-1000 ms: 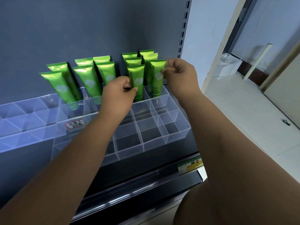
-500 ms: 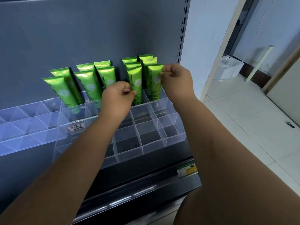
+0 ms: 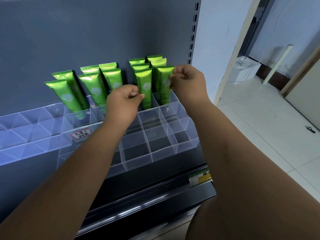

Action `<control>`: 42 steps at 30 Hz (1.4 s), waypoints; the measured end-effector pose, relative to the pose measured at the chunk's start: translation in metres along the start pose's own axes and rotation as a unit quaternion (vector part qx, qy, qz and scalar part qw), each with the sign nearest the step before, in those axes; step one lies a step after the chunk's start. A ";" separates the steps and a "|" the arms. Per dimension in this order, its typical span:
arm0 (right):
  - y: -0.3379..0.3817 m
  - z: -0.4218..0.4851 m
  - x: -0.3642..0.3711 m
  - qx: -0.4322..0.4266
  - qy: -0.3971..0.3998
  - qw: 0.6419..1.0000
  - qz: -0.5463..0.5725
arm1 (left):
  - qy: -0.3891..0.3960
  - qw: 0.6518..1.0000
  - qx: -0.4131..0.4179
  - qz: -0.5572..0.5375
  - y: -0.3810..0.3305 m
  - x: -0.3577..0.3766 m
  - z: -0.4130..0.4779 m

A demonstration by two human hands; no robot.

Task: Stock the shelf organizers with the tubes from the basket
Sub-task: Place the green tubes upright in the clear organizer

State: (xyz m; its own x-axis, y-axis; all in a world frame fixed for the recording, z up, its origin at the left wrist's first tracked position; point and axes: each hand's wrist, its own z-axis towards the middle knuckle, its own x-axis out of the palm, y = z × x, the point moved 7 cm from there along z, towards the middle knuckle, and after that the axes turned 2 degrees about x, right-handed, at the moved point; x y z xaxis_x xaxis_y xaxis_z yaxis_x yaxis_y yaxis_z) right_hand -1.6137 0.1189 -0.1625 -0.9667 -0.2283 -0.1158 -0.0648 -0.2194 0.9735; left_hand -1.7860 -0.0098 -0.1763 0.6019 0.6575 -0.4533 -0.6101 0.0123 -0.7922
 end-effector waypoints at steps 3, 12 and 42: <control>-0.001 0.003 0.003 0.012 0.008 1.000 -0.007 | 0.004 1.000 0.002 0.000 0.000 0.001 0.000; 0.003 0.002 0.004 0.023 0.006 0.999 -0.030 | -0.023 0.999 -0.029 -0.009 0.002 -0.002 -0.001; 0.020 -0.035 -0.006 0.042 0.024 0.928 -0.369 | -0.052 0.996 -0.034 0.060 -0.035 -0.018 -0.021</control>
State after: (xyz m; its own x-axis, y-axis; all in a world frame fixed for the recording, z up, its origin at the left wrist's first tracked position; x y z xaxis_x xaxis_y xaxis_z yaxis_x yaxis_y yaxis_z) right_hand -1.6008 0.0827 -0.1488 -0.6398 -0.0881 -0.7635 -0.7252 -0.2595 0.6377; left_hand -1.7647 -0.0381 -0.1486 0.4688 0.7254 -0.5039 -0.6357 -0.1190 -0.7627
